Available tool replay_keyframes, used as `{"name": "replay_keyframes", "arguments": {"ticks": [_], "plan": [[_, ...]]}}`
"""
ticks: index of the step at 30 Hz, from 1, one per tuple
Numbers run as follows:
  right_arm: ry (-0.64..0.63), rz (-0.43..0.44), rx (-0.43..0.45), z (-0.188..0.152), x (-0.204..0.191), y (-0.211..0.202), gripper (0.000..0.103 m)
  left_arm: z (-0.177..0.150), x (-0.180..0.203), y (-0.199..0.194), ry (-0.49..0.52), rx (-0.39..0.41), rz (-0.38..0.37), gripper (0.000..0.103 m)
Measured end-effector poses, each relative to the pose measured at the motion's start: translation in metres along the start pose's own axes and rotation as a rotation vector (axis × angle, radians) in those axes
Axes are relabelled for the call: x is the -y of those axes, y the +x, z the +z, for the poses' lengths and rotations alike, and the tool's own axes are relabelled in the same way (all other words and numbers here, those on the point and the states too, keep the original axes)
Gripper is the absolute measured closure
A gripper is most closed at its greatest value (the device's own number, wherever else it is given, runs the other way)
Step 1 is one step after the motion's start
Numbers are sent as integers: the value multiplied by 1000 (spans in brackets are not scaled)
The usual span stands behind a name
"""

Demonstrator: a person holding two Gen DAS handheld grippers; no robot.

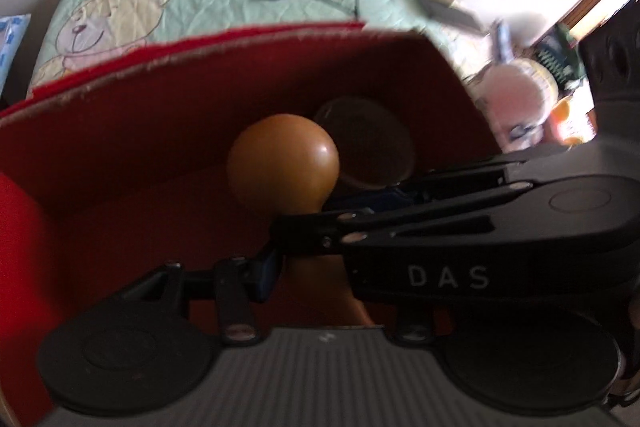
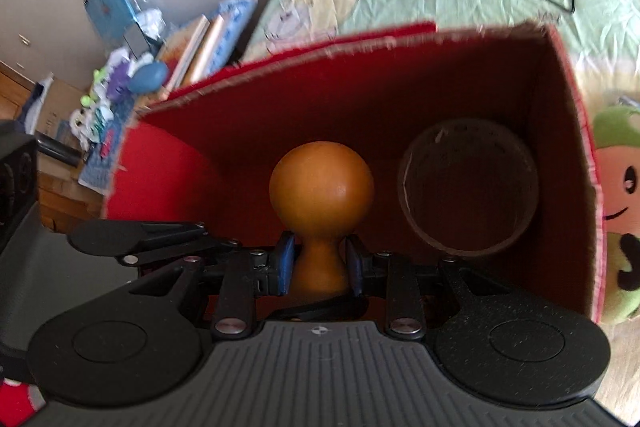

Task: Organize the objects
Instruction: 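Carry the wooden toy into the red box and lower it, then open the right gripper to release the gourd toy in the box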

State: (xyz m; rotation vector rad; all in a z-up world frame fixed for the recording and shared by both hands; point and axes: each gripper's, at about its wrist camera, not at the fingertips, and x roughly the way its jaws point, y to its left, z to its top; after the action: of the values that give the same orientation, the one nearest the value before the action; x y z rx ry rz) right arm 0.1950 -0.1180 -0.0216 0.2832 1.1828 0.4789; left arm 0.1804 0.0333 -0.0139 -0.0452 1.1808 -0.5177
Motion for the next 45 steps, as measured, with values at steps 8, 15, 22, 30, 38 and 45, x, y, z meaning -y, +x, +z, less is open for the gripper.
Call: {"name": "replay_keyframes", "arguments": {"ticks": [8,15,22,30,38,45], "plan": [[53,-83,-57,1,4,11,73,1,5,7,8,-31,81,37],[115,-112,-93,-1,11,13,73,5,-2,12,-53,-60,126,28],[117,-122,-65,-8,8,8,73,4,1,11,-41,-61,180,25],[103,-171,-28,-2,8,6,73,5,9,16,3,-47,263,25],[103,-183,-3,-1,8,7,73,7,11,19,13,-44,333,24],[107,-188,21,-2,8,7,73,7,13,19,29,-38,374,24]]}}
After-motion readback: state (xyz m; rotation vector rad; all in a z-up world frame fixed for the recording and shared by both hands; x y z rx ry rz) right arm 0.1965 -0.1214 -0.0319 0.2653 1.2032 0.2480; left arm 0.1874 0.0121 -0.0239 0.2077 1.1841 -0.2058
